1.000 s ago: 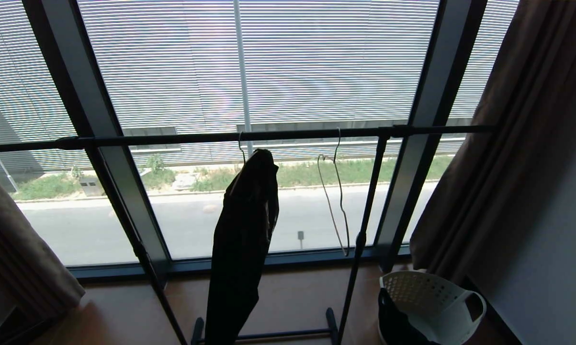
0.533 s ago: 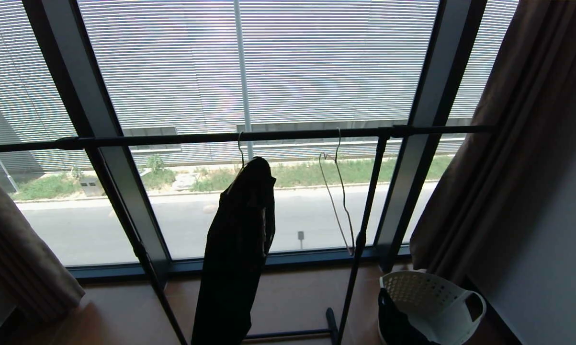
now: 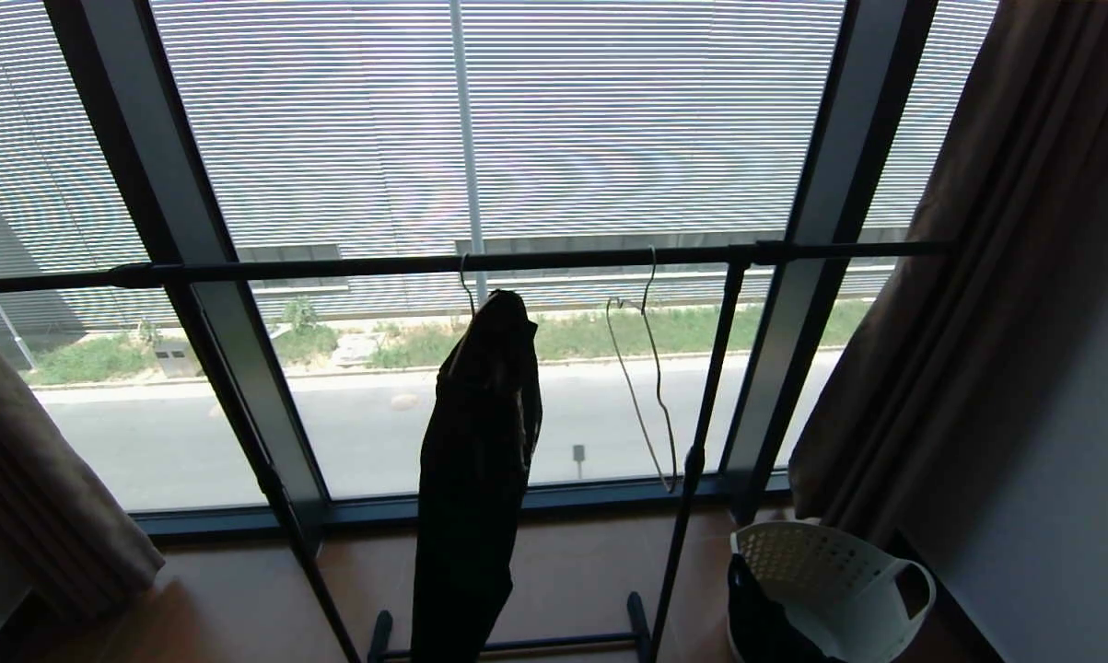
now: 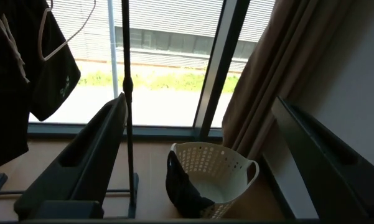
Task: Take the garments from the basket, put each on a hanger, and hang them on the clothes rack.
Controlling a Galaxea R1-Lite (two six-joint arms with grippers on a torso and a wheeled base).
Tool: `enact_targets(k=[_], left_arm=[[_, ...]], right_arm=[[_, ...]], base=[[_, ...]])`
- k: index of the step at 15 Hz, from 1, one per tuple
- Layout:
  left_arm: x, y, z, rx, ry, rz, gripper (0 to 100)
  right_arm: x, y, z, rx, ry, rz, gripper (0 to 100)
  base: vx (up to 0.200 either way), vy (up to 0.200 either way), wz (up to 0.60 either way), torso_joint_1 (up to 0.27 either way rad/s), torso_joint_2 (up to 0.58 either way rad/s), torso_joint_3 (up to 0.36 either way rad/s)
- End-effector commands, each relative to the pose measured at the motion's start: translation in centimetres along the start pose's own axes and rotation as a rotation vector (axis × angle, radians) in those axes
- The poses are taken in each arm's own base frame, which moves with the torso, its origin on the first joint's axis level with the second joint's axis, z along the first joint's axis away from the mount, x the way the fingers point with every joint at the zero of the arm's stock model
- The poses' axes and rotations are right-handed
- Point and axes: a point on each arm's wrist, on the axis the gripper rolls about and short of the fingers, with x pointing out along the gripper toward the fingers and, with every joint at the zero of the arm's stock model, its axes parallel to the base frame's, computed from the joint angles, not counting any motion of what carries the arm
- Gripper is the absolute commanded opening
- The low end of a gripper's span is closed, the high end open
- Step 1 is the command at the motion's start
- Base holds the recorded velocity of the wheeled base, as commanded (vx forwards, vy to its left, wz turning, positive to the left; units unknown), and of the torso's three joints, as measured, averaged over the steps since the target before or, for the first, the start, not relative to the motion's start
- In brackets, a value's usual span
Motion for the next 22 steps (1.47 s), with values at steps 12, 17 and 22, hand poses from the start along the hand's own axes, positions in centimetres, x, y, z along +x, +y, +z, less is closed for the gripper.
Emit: enact_targets(k=[12, 17, 22], left_arm=[[-0.01, 0.00, -0.01, 0.000, -0.001, 0.000, 100], [-0.01, 0.00, -0.01, 0.000, -0.001, 0.000, 100], [-0.02, 0.00, 0.03, -0.004, -0.002, 0.001, 100]], right_arm=[[0.00, 0.07, 0.00, -0.001, -0.002, 0.032, 100], [0.00, 0.07, 0.00, -0.003, -0.002, 0.032, 100], [0.00, 0.07, 0.00, -0.003, -0.002, 0.032, 100]], base=[[0.000, -0.100, -0.25, 0.004, 0.00, 0.001], [0.000, 0.000, -0.24, 0.002, 0.00, 0.003], [0.160, -0.160, 0.00, -0.005, 0.00, 0.001]])
